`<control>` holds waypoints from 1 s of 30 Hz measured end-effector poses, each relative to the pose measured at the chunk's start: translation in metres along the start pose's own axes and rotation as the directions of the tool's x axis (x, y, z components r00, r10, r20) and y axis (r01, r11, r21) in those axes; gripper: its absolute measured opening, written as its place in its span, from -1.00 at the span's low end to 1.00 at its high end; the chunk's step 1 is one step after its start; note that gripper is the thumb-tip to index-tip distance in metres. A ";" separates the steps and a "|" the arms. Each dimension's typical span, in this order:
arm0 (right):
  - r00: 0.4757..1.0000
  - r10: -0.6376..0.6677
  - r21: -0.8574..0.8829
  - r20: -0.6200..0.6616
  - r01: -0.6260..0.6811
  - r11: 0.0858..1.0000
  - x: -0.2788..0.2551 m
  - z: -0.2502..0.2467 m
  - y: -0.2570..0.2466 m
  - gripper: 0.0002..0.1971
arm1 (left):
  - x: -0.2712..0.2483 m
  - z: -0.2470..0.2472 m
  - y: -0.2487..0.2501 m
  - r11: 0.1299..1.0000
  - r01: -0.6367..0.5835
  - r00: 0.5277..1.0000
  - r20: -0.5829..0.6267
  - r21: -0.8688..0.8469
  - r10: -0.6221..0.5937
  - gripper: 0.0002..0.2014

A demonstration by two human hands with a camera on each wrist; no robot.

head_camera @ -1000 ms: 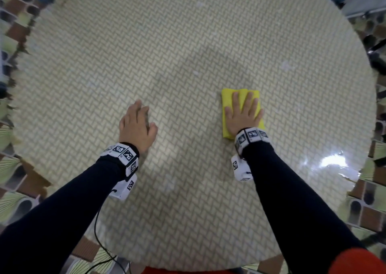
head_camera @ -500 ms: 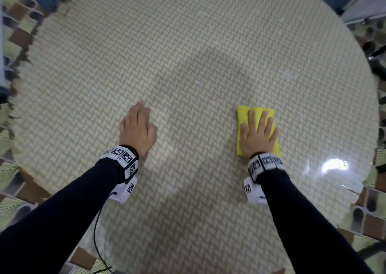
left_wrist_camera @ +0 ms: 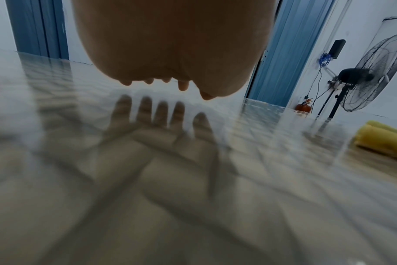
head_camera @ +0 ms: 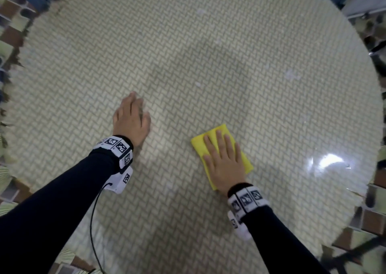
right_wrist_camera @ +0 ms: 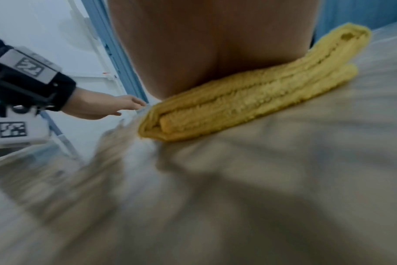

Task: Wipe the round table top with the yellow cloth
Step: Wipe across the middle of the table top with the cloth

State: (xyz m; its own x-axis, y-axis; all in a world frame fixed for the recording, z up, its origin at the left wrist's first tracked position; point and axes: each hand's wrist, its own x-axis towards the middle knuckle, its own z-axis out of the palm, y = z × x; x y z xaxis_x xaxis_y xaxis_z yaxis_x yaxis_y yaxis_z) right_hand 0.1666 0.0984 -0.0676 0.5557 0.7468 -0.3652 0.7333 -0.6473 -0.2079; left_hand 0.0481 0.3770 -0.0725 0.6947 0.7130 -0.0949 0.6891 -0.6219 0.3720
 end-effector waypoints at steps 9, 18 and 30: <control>0.892 0.452 0.161 -0.016 -0.444 0.881 0.144 -0.061 0.035 -0.40 | 0.011 0.002 -0.009 1.000 0.011 0.999 0.030 -0.016 -0.011 -0.45; 1.000 -0.016 -0.010 0.025 0.016 1.000 0.082 -0.024 -0.038 -0.42 | 0.021 0.001 -0.015 0.998 0.054 0.998 -0.023 -0.012 -0.055 -0.46; 0.955 0.290 0.118 -0.064 -0.281 0.952 0.201 -0.073 -0.007 -0.40 | 0.024 0.002 -0.014 0.997 0.080 0.997 -0.017 0.007 -0.080 -0.51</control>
State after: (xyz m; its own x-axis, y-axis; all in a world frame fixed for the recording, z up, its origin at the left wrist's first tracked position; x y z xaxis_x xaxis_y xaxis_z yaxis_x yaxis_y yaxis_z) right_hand 0.3017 0.2637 -0.0736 0.7683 0.5352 -0.3512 0.4958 -0.8445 -0.2022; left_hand 0.0560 0.4023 -0.0822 0.6337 0.7658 -0.1091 0.7440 -0.5648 0.3570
